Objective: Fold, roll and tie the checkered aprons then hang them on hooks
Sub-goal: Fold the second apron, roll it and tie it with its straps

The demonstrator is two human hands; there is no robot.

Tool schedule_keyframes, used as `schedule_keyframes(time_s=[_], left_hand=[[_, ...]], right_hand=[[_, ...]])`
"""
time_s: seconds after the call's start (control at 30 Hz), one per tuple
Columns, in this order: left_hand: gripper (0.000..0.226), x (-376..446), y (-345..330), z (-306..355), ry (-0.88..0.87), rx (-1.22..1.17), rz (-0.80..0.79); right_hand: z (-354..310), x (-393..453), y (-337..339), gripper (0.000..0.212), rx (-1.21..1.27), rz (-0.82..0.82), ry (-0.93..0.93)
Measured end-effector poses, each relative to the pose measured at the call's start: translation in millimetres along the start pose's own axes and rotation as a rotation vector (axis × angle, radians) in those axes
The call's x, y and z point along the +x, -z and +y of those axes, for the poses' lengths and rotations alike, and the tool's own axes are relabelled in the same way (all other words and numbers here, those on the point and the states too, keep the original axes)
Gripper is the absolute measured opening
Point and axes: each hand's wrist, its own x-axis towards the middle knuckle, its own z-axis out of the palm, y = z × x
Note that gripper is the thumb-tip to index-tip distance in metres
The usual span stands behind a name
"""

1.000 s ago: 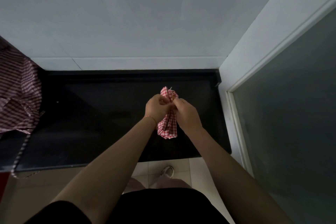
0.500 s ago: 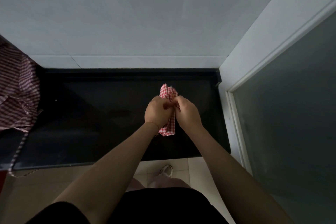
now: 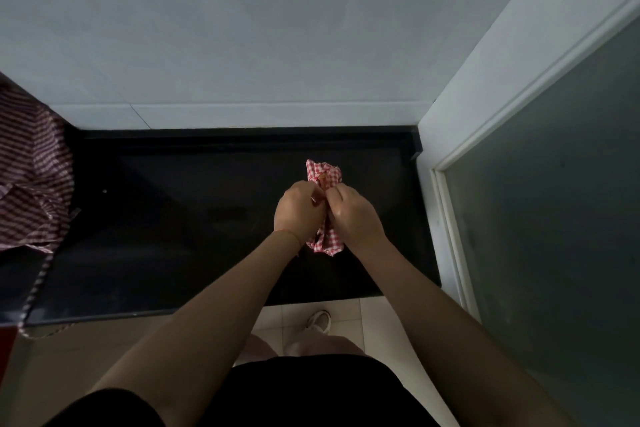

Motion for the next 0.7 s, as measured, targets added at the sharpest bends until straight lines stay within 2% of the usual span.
schedule_keyframes(time_s=[0.13, 0.2, 0.27, 0.33, 0.5, 0.7], left_hand=[[0.009, 2, -3, -1, -0.035, 0.059, -0.028], [0.007, 2, -7, -6, -0.087, 0.082, -0.044], [0.011, 1, -9, -8, -0.081, 0.073, -0.03], [0.015, 2, -10, -7, -0.054, 0.059, -0.007], [0.01, 5, -6, -7, -0.018, 0.046, -0.003], [0.006, -3, -11, -7, 0.053, 0.009, 0.014]], right_hand=[[2, 3, 0, 0.021, -0.006, -0.062, -0.012], [4, 5, 5, 0.02, -0.031, -0.146, -0.017], [5, 8, 9, 0.024, -0.082, -0.246, -0.034], [5, 11, 11, 0.027, -0.098, -0.274, -0.041], [-2, 10, 10, 0.02, -0.12, -0.252, -0.03], [-3, 2, 0, 0.022, -0.088, -0.06, 0.046]])
